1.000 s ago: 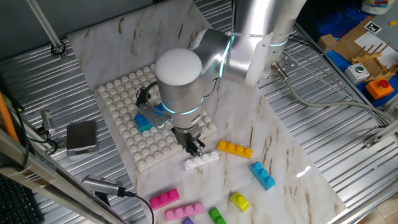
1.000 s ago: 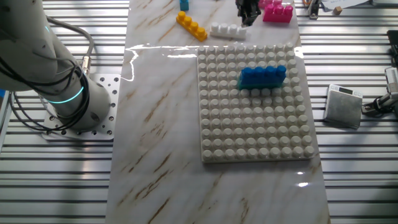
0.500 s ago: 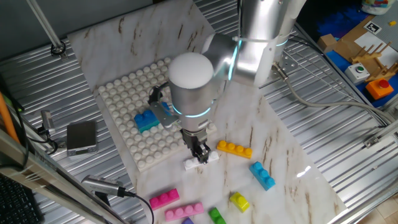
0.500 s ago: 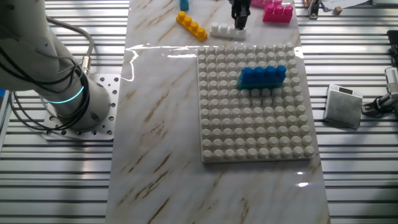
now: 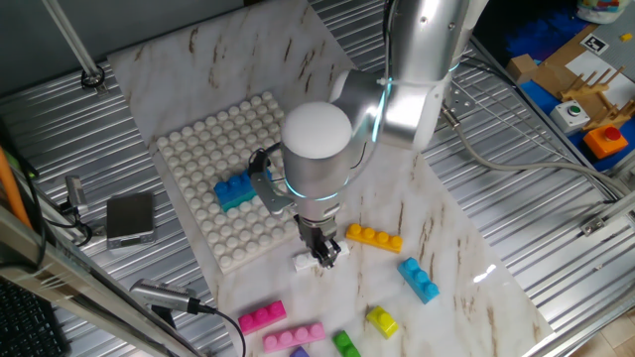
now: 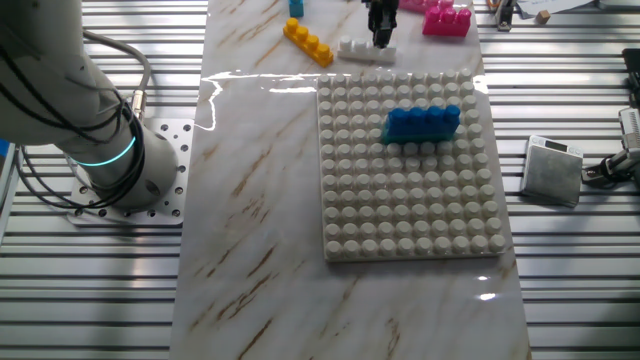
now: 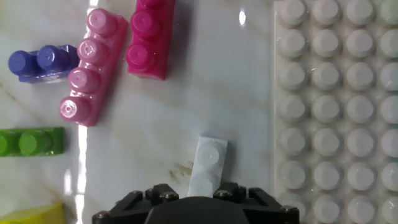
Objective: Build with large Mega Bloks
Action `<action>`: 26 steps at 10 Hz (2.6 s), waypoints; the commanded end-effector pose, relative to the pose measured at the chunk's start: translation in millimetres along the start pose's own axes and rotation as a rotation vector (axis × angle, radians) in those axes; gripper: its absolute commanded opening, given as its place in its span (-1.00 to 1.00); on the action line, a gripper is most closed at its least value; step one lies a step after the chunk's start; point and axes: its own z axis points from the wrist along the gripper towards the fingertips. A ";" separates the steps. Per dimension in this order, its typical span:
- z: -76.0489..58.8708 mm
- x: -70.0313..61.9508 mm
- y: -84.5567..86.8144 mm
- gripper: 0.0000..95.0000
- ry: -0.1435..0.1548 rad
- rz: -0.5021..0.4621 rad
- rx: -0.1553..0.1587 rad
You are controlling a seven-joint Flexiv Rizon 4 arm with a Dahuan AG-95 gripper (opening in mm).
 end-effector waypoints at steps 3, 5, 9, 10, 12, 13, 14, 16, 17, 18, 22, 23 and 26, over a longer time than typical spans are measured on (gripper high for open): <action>10.4 -0.1 -2.8 -0.20 -0.005 -0.005 0.004; 13.3 -0.4 -3.6 -0.20 -0.008 -0.007 0.007; 19.4 -1.0 -5.2 -1.00 -0.012 -0.037 0.016; 19.9 -1.1 -5.3 -1.00 -0.015 -0.045 0.016; 18.4 -1.0 -4.9 -1.00 -0.014 -0.059 0.011; 16.1 -0.8 -4.4 -1.00 -0.013 -0.063 0.011; 11.9 -0.7 -3.3 -1.00 -0.009 -0.067 0.011; -2.7 -1.6 0.3 -1.00 -0.001 -0.085 0.011; -14.6 -4.4 2.3 -1.00 0.006 -0.095 0.009; -25.7 -8.6 3.1 -1.00 0.017 -0.106 0.007; -76.6 -34.0 -17.1 -1.00 0.059 -0.168 -0.013; -83.1 -37.1 -21.3 -1.00 0.061 -0.178 -0.015; -97.4 -41.1 -31.3 -1.00 0.065 -0.198 -0.021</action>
